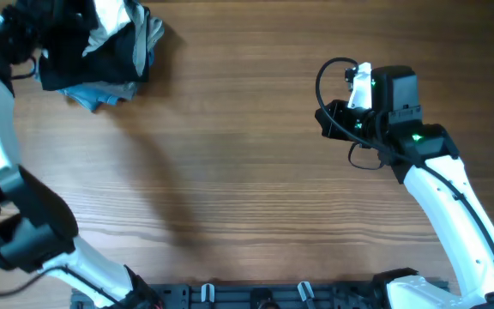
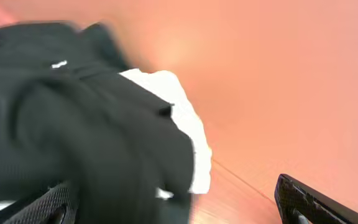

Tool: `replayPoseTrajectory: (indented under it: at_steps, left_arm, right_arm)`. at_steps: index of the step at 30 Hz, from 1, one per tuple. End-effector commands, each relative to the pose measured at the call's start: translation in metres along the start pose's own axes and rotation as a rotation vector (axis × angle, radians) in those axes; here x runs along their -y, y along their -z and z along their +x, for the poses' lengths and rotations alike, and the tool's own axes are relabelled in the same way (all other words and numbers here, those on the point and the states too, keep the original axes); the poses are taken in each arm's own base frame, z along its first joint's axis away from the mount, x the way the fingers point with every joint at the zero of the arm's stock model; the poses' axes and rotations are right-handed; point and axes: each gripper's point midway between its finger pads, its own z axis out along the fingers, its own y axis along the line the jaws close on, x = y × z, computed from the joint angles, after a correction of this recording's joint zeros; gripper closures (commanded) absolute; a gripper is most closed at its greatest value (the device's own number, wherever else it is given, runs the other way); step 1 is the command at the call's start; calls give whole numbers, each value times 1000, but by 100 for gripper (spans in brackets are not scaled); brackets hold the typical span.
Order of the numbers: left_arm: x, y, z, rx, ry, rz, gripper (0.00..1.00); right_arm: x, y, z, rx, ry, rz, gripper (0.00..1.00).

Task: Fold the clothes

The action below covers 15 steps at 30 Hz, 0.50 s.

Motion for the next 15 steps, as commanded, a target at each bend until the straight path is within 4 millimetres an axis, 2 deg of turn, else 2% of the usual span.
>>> replayPoseTrajectory:
  at_steps: [1,4,7,9,12,15]
  left_arm:
    - [42,5,10,-26,-97,56,0]
    - [41,-6,28,-55,-139,-20,0]
    - [35,-7,39,-89,-146,-68,0]
    - [9,-4,39,-79,-156,-200,0]
    - [9,0,37,-77,-186,-211,0]
    - [8,14,29,-59,-176,-222,0]
  right_arm:
    - [2,-1,-3,5,12,14,91]
    - [2,-1,-3,5,17,14,90]
    - [3,-1,-2,2,17,15,90]
    - [3,-1,-2,2,18,15,90]
    - [3,-1,-2,2,17,15,90]
    - [2,-1,-2,0,16,12,90]
